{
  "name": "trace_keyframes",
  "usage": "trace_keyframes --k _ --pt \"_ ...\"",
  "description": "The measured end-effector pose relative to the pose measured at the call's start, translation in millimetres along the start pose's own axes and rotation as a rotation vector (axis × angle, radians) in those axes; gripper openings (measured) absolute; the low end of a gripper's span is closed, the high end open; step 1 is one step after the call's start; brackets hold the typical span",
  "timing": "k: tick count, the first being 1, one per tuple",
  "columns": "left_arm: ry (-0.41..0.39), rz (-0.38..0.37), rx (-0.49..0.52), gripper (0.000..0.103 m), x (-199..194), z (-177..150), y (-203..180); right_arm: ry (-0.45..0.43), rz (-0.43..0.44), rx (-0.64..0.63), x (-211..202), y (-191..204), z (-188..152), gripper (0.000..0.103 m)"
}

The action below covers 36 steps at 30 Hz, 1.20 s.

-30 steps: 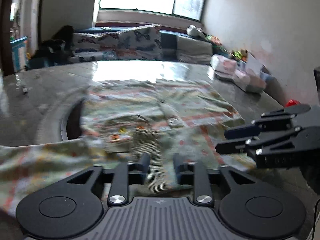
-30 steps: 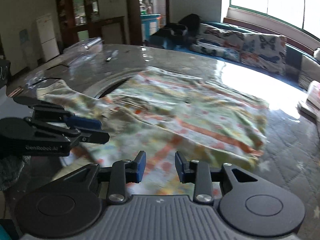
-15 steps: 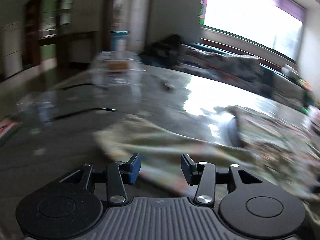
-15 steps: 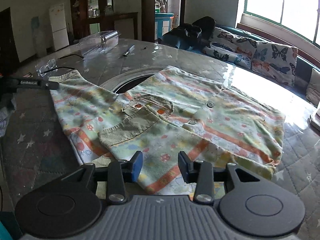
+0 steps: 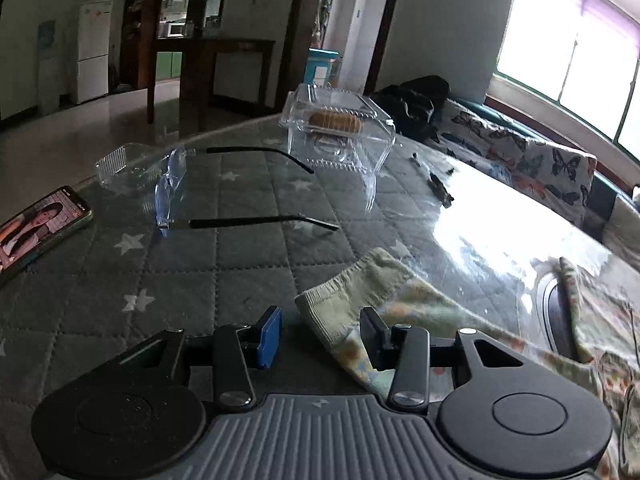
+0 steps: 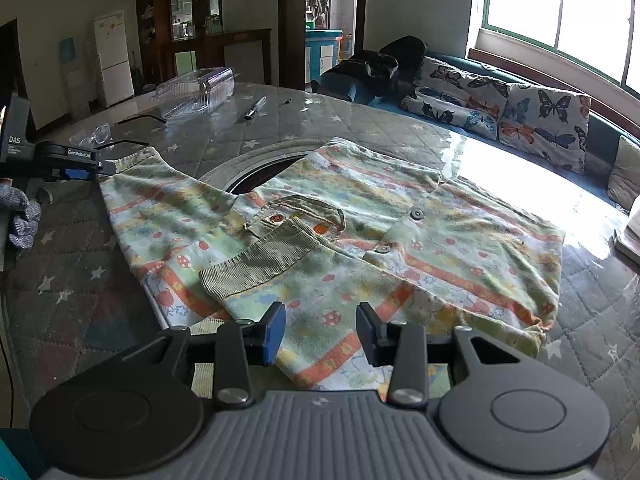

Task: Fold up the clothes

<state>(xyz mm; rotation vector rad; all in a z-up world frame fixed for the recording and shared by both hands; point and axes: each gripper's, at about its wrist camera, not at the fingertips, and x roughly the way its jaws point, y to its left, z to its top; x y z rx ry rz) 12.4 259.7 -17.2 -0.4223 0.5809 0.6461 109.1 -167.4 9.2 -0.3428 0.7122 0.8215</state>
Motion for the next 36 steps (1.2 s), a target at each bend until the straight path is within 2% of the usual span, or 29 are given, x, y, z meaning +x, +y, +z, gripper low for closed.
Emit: trace_keyframes --k 2,4,8,15,23,29,36 --pt "0.004 -0.006 -0.016 0.028 1.5 0.0 0.8 -0.003 -0.004 0.005 -1.3 -1.2 -1.2 0.039" --pt "0.011 -0.031 -0.031 0.007 3.3 1.6 -0.6 -0.009 -0.008 0.014 -3.5 -3.1 -2.7 0.039" --pt "-0.012 -0.14 -0.044 0.005 -13.8 6.5 -13.7 -0.024 -0.015 0.036 -8.9 -8.0 -5.8 0.039" --pt "-0.049 -0.413 0.056 0.004 -65.2 12.3 -82.9 -0.051 -0.035 0.079 -20.0 -22.2 -14.2 0.039" --pt "0.013 -0.685 0.194 0.004 -94.7 -6.4 -181.7 -0.097 -0.078 0.157 -43.3 -48.7 -30.6 0.039" --pt "0.105 -0.815 0.28 0.004 -97.8 -39.3 -239.0 -0.125 -0.108 0.22 -58.3 -68.4 -41.6 0.039" --pt "0.205 -0.864 0.381 0.005 -92.0 -76.7 -267.8 -0.14 -0.139 0.283 -66.6 -88.5 -48.7 0.039"
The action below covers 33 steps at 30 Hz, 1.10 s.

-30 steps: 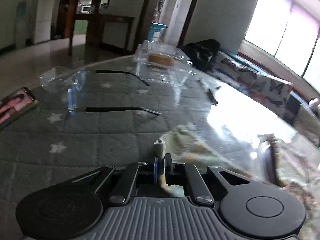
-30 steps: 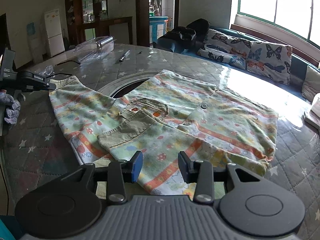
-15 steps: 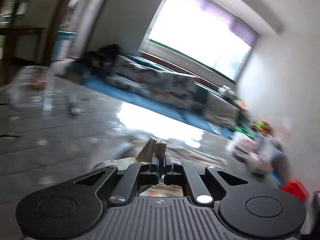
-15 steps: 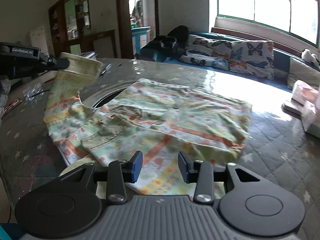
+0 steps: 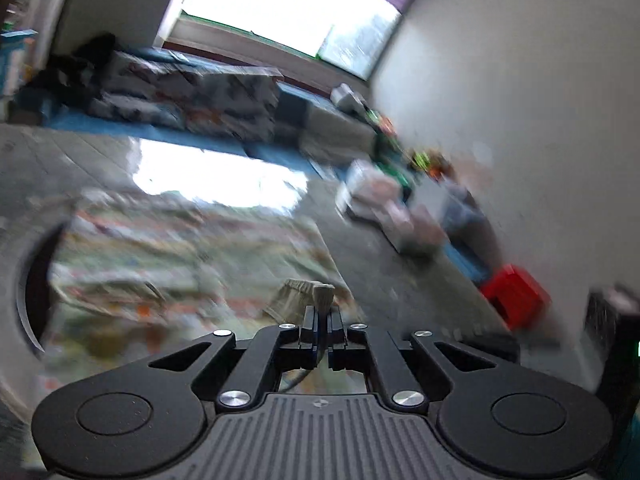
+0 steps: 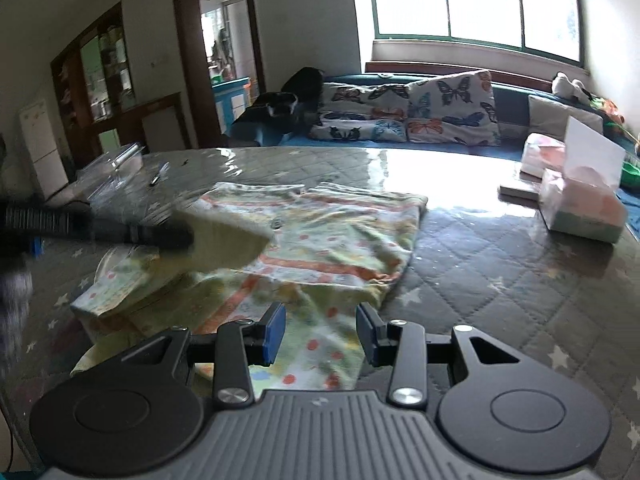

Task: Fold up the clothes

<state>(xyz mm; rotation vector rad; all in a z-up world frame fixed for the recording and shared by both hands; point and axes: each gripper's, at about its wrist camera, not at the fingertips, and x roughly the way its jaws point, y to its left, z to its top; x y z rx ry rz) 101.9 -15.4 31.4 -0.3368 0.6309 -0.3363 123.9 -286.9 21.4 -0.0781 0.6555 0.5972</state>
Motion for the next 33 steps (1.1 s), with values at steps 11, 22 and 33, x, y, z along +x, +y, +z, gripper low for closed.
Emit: trace_keyframes --k 11,22,33 --pt "0.101 -0.009 0.05 0.043 -3.9 -31.1 10.3 0.044 0.065 0.034 22.0 11.0 4.8 0.039" --pt "-0.002 0.262 -0.002 0.056 -53.8 -20.2 89.1 0.126 0.056 0.035 68.9 31.8 2.9 0.032" --pt "0.032 0.348 0.005 0.057 -59.4 -36.1 120.6 0.123 0.014 0.038 73.8 36.3 5.2 0.008"
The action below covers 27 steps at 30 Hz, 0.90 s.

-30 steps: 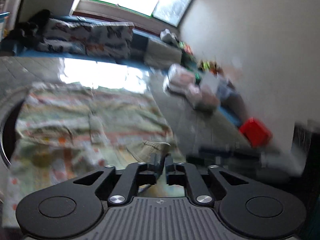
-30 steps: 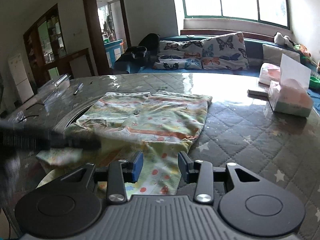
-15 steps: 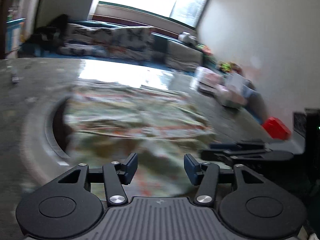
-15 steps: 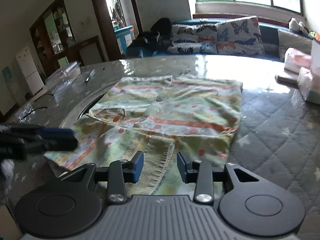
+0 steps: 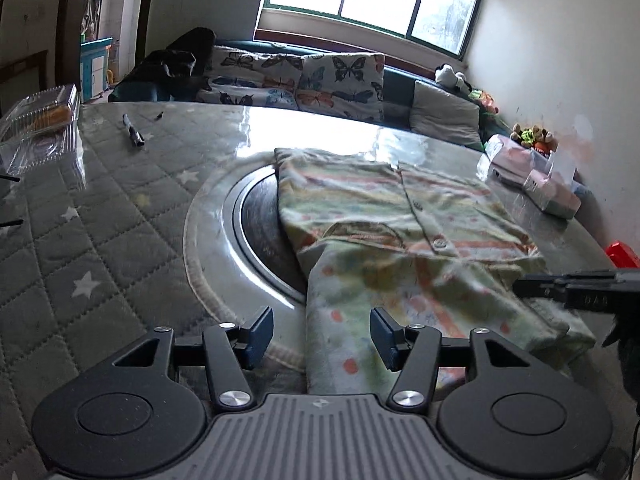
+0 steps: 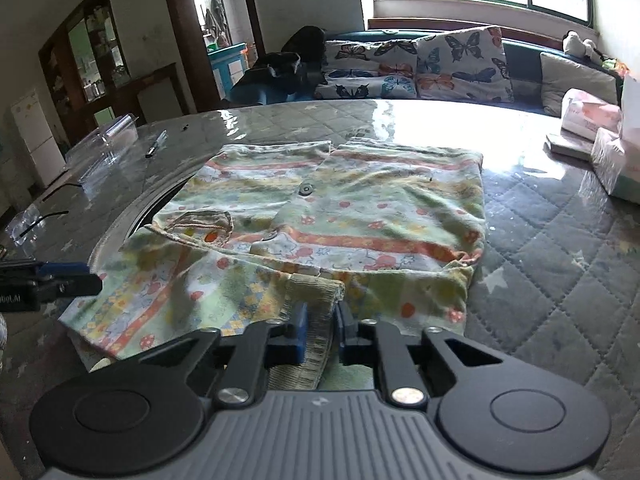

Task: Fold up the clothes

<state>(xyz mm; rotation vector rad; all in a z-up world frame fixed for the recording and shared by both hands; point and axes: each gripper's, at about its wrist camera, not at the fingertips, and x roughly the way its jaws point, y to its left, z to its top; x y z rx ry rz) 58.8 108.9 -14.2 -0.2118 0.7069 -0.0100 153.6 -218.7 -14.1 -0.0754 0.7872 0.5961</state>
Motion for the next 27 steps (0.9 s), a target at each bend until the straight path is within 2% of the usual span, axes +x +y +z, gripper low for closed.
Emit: trace_keyframes --k 10,16,20,23,25,27 --pt "0.002 0.019 0.039 0.059 1.5 -3.7 -2.2 -0.116 -0.056 -0.053 -34.0 9.1 20.4 0.006" --pt "0.004 0.038 0.074 0.059 2.2 -4.3 -5.9 -0.042 -0.092 -0.02 -7.6 -1.5 10.4 0.007" --pt "-0.018 0.052 0.087 0.059 -3.9 4.8 -6.6 -0.066 -0.094 -0.057 -15.0 -0.6 9.6 0.009" --pt "-0.048 0.041 0.091 0.056 -5.5 17.0 -10.4 -0.088 -0.083 -0.098 -22.0 2.6 12.5 0.009" --pt "-0.055 0.014 0.092 0.039 -1.2 23.5 -16.4 -0.081 -0.065 -0.111 -19.7 3.9 12.5 0.009" --pt "-0.056 -0.025 0.095 0.033 6.5 28.8 -24.0 -0.062 -0.045 -0.114 -12.1 4.5 12.0 0.009"
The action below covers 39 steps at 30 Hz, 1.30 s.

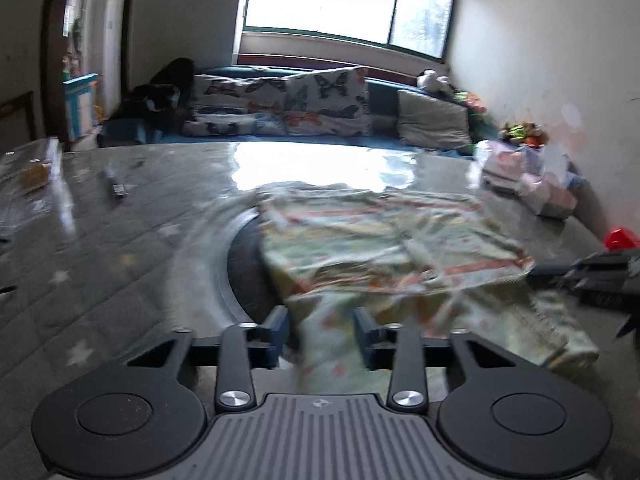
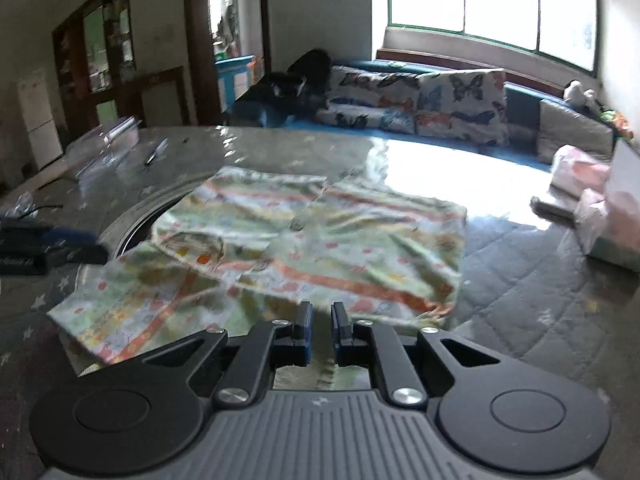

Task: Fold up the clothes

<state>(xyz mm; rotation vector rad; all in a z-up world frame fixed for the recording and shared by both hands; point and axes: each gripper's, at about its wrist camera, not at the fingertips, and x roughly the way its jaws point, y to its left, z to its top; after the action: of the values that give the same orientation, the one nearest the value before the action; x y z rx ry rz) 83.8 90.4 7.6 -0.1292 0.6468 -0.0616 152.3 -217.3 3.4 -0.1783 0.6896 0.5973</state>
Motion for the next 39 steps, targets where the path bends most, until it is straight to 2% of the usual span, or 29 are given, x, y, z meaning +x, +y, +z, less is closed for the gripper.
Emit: trace_keyframes --k 2,5,10,18,21,24,30,36,39 --pt "0.002 -0.031 0.013 0.029 9.5 3.8 -7.2 0.014 0.018 0.0 7.5 0.7 -1.5 0.009" --pt "0.018 -0.048 0.049 0.029 25.2 4.4 -14.9 0.036 0.038 -0.008 17.1 1.8 -2.9 0.01" --pt "0.064 -0.018 0.07 0.029 44.8 -3.3 -10.8 0.064 0.046 -0.047 18.7 2.0 -6.9 0.016" --pt "0.04 -0.009 0.088 0.03 22.4 -4.4 -12.3 0.083 0.089 -0.094 -7.2 8.5 -20.8 0.019" --pt "0.055 -0.03 0.094 0.031 10.5 -8.6 -19.0 0.086 0.089 -0.103 -14.7 11.8 -28.6 0.02" --pt "0.051 -0.071 0.101 0.04 -7.1 -13.9 -30.4 0.074 0.096 -0.103 -22.4 14.6 -31.9 0.024" --pt "0.06 -0.13 0.094 0.047 -36.9 -27.0 -51.3 0.055 0.074 -0.123 -28.3 19.2 -41.7 0.026" --pt "0.115 -0.142 0.078 0.052 -47.1 -42.0 -66.1 0.039 0.066 -0.134 -33.1 19.9 -48.2 0.027" --pt "0.154 -0.149 0.065 0.052 -45.6 -48.3 -70.1 0.023 0.068 -0.134 -42.3 20.3 -48.4 0.033"
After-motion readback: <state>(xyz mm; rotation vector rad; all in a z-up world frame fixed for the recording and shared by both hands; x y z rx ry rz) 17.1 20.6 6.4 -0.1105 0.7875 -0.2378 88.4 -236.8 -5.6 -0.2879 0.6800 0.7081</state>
